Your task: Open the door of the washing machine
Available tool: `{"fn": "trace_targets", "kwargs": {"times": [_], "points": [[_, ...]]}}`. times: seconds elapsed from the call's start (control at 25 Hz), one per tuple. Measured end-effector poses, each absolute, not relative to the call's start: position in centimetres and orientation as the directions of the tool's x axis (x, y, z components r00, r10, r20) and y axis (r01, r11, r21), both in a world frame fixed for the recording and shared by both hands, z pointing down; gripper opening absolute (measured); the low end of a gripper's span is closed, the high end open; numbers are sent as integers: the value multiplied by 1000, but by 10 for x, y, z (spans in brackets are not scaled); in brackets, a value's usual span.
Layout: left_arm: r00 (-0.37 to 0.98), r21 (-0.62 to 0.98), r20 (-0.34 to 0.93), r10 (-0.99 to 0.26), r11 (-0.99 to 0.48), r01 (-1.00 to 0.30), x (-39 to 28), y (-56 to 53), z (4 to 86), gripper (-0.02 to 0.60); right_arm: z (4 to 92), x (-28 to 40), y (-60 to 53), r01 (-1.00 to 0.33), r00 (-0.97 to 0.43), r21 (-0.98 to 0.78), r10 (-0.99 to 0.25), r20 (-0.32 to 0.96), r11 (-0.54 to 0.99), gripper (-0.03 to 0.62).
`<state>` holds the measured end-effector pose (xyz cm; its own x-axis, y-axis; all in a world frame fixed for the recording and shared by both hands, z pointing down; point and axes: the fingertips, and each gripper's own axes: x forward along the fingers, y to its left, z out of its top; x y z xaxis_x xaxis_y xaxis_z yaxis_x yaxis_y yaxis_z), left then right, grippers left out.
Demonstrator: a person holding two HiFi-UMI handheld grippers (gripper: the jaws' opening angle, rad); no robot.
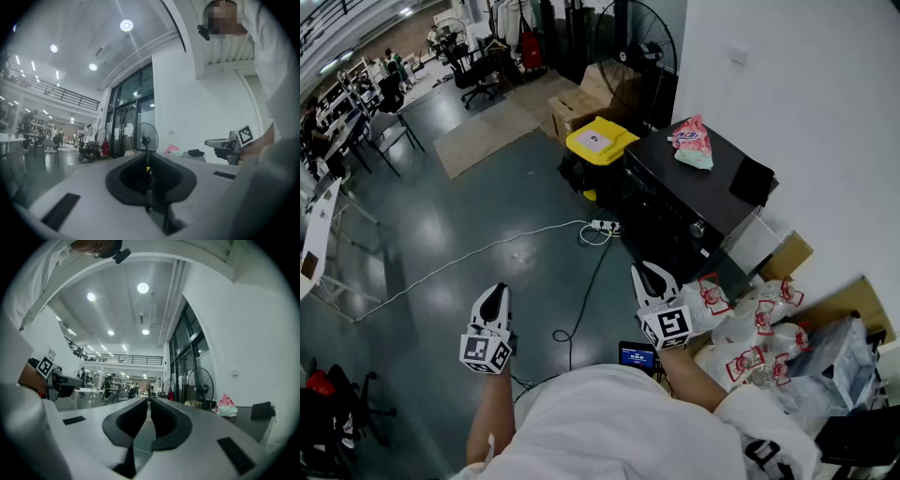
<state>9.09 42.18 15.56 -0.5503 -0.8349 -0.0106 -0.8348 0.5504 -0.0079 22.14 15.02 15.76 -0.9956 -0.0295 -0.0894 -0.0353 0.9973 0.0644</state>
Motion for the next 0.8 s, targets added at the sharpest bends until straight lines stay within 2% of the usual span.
{"fn": "trace_targets", "kwargs": {"times": [0.28, 0.56, 0.8], "points": [[-522, 6, -22, -853, 522, -853, 76, 415, 150, 32, 151, 195, 153, -26, -998, 77, -21, -62, 997, 47], [-406, 28, 32, -913, 407, -913, 58, 415, 162, 41, 152, 193, 167, -133, -990, 22, -131, -58, 991, 51], [-325, 68, 34, -945, 327, -943, 57, 425, 163, 44, 155, 208, 203, -170, -985, 9, -170, -25, 985, 51]]}}
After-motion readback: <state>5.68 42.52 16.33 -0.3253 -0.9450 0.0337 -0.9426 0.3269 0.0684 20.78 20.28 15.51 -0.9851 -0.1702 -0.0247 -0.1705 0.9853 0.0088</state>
